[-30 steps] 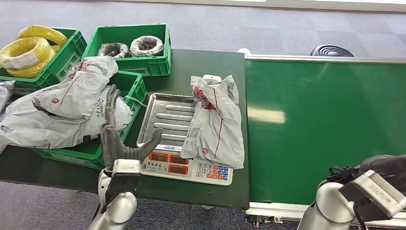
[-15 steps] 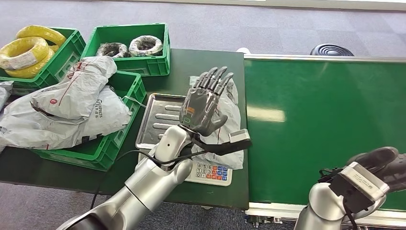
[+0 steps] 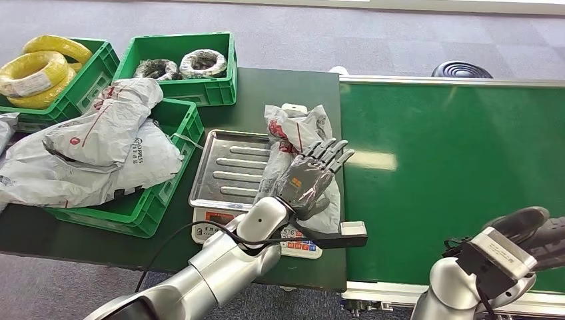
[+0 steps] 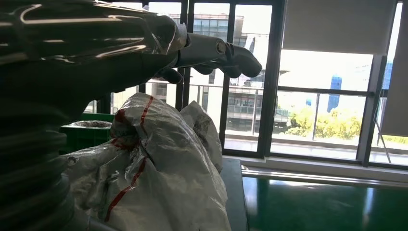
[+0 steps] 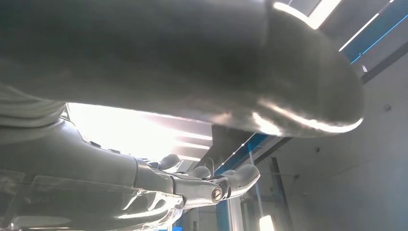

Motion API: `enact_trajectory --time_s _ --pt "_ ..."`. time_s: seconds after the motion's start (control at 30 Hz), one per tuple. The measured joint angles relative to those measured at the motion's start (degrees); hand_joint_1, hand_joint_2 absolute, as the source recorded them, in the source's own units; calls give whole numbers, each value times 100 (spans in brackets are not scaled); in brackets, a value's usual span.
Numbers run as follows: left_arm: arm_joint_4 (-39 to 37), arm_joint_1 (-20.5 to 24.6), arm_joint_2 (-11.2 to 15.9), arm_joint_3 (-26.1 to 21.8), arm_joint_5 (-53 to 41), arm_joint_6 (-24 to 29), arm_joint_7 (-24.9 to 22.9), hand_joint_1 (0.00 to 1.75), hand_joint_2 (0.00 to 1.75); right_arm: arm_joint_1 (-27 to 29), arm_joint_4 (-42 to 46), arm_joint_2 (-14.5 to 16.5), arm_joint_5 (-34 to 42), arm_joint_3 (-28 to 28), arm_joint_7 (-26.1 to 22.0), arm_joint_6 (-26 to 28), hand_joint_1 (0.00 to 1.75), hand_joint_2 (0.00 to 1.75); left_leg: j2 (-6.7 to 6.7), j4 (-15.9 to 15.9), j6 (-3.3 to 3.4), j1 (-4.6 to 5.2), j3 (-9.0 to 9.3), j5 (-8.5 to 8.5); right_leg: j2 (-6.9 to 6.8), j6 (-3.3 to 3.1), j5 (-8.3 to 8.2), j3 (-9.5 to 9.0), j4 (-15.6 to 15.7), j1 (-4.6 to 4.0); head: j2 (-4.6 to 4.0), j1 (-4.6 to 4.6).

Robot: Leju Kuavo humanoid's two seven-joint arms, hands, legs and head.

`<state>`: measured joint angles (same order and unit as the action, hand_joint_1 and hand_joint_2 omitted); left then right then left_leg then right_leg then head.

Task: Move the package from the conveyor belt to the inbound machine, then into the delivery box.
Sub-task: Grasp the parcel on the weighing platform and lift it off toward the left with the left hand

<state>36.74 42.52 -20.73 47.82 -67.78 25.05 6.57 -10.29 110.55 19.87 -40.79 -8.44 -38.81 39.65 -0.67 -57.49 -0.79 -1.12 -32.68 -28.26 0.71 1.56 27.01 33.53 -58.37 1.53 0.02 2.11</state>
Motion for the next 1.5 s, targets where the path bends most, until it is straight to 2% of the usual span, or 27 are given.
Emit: enact_trajectory --time_s 0.47,0.5,0.53,0.6,0.63,0.67,0.83,0.97,1.5 --pt "-325 70 -1 216 524 -50 25 3 175 98 62 0 48 -7 -85 0 0 0 0 0 0 0 1 0 0 0 0 -2 0 0 0 -1" --pt "-344 77 -1 216 531 -49 31 21 175 98 64 0 51 -7 -86 0 0 0 0 0 0 0 1 0 0 0 0 -2 0 0 0 -1" --pt "-366 86 -1 216 534 -51 39 51 175 98 66 0 55 -6 -87 0 0 0 0 0 0 0 1 0 0 0 0 -2 0 0 0 -1" --pt "-418 109 0 214 560 -86 64 121 175 97 66 0 58 -3 -88 0 0 0 0 0 0 0 1 0 0 0 0 -2 0 0 0 0" --pt "-444 122 1 210 588 -116 82 142 175 96 66 0 59 -2 -89 0 0 0 0 0 0 0 1 0 0 0 0 -2 0 0 0 -1" --pt "-467 133 1 200 624 -154 103 151 175 95 66 0 59 0 -90 0 0 0 0 0 0 0 1 0 0 0 0 -2 -1 0 0 0" --pt "-532 168 2 70 847 -313 243 157 175 89 66 0 51 17 -92 0 0 0 0 0 0 0 1 0 0 0 0 -3 -1 0 0 -1" --pt "-539 189 25 -76 956 -357 302 155 175 87 66 0 48 31 -93 0 0 0 -1 0 0 0 1 0 0 0 0 -4 -1 0 0 -2" --pt "-426 269 300 -715 1227 -313 444 164 175 91 226 0 -66 33 139 0 0 0 0 0 0 0 2 1 0 0 0 -3 -2 0 0 -1"
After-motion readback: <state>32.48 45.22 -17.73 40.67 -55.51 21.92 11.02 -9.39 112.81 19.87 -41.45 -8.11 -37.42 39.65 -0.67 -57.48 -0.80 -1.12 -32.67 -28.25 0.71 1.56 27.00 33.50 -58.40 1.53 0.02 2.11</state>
